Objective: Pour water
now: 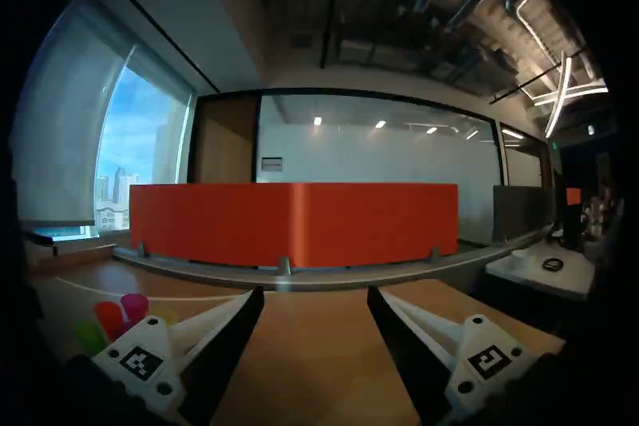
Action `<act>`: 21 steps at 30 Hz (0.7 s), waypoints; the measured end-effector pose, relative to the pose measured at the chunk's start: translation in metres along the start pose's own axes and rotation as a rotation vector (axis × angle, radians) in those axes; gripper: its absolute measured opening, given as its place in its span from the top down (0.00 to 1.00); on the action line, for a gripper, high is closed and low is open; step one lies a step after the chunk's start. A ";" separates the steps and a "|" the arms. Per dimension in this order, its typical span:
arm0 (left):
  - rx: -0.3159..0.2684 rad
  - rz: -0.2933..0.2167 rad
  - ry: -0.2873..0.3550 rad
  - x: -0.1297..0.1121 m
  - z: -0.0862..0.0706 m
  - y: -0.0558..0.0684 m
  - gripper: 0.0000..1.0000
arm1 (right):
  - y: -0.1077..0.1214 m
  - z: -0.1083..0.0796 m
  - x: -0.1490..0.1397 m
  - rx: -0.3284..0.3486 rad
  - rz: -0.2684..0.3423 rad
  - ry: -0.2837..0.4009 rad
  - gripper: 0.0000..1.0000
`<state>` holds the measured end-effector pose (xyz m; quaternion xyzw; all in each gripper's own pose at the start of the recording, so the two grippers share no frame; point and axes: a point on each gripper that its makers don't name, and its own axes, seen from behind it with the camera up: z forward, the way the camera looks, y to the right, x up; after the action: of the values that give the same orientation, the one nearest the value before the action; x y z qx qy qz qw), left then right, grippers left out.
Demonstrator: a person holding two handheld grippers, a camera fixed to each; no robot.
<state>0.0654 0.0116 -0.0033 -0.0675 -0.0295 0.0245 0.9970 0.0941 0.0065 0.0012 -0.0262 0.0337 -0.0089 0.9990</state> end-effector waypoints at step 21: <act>0.118 -0.019 0.086 -0.003 0.000 -0.018 0.04 | 0.008 -0.008 -0.014 -0.062 -0.016 -0.048 0.00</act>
<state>0.0635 -0.0068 -0.0006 -0.0093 0.0144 0.0141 0.9998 0.0794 0.0143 -0.0059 -0.0577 0.0097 -0.0155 0.9982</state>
